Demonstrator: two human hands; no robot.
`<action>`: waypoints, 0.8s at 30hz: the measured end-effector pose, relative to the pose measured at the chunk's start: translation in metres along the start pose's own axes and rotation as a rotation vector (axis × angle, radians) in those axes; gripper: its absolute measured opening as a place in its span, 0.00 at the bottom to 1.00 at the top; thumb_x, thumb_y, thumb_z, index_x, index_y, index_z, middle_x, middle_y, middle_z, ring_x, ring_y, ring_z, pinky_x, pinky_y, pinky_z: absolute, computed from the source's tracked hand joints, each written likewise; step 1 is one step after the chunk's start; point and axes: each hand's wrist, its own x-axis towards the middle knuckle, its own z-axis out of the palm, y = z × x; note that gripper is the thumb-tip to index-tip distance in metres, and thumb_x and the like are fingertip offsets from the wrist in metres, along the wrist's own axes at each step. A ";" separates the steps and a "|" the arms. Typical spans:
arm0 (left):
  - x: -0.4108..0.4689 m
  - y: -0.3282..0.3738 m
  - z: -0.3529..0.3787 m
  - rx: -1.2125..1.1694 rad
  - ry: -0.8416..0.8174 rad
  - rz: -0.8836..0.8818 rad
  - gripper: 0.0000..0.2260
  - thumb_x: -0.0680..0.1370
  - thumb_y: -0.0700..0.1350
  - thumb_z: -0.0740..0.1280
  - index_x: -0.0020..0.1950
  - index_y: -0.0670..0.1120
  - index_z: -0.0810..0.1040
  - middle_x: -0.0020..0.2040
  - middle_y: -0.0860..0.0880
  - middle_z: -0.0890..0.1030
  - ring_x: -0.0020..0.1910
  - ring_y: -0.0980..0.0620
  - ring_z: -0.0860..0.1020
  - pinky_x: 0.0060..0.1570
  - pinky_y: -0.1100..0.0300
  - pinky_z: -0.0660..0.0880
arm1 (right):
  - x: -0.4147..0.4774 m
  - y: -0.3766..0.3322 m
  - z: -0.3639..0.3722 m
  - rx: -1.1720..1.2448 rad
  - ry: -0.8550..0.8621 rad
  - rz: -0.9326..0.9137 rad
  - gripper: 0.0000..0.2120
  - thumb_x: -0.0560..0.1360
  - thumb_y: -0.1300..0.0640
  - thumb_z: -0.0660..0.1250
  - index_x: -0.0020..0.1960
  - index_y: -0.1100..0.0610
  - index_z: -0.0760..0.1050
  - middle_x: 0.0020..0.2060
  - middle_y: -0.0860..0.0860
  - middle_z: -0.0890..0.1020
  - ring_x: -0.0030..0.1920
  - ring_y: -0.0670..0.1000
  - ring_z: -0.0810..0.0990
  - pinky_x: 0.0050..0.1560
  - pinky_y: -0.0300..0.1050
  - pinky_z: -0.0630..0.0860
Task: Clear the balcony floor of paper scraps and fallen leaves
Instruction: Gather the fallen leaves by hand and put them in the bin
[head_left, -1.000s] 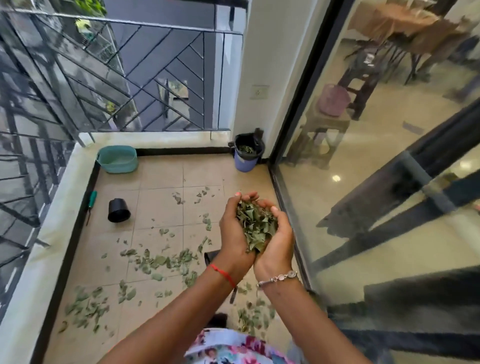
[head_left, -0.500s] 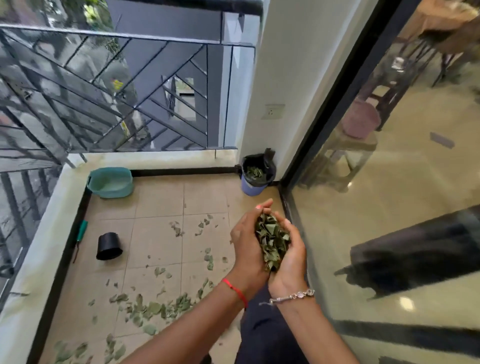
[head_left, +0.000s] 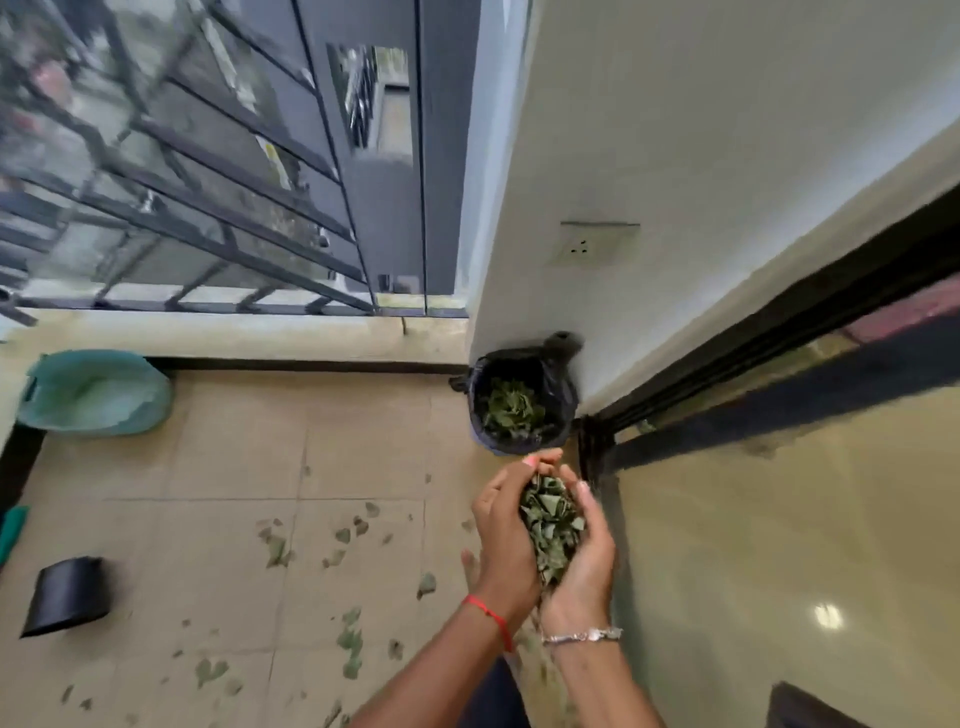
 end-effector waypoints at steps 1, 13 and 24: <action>0.034 -0.010 0.007 -0.013 0.023 -0.007 0.13 0.70 0.46 0.68 0.47 0.37 0.83 0.45 0.39 0.82 0.47 0.44 0.78 0.52 0.50 0.74 | 0.036 -0.003 0.006 0.013 0.001 0.010 0.22 0.79 0.58 0.57 0.32 0.58 0.84 0.35 0.54 0.84 0.34 0.50 0.84 0.30 0.39 0.79; 0.311 -0.117 0.022 0.101 0.202 -0.183 0.18 0.77 0.58 0.62 0.54 0.44 0.78 0.56 0.40 0.80 0.55 0.43 0.78 0.61 0.47 0.73 | 0.344 0.004 0.025 -0.494 0.195 -0.147 0.07 0.74 0.61 0.66 0.38 0.57 0.81 0.37 0.51 0.84 0.41 0.52 0.82 0.40 0.43 0.78; 0.324 -0.089 0.014 0.504 0.007 -0.317 0.17 0.80 0.48 0.61 0.64 0.40 0.75 0.61 0.44 0.78 0.61 0.47 0.76 0.65 0.53 0.70 | 0.371 -0.012 0.035 -1.298 0.054 -0.129 0.16 0.80 0.63 0.55 0.66 0.60 0.72 0.64 0.54 0.75 0.59 0.51 0.74 0.58 0.40 0.69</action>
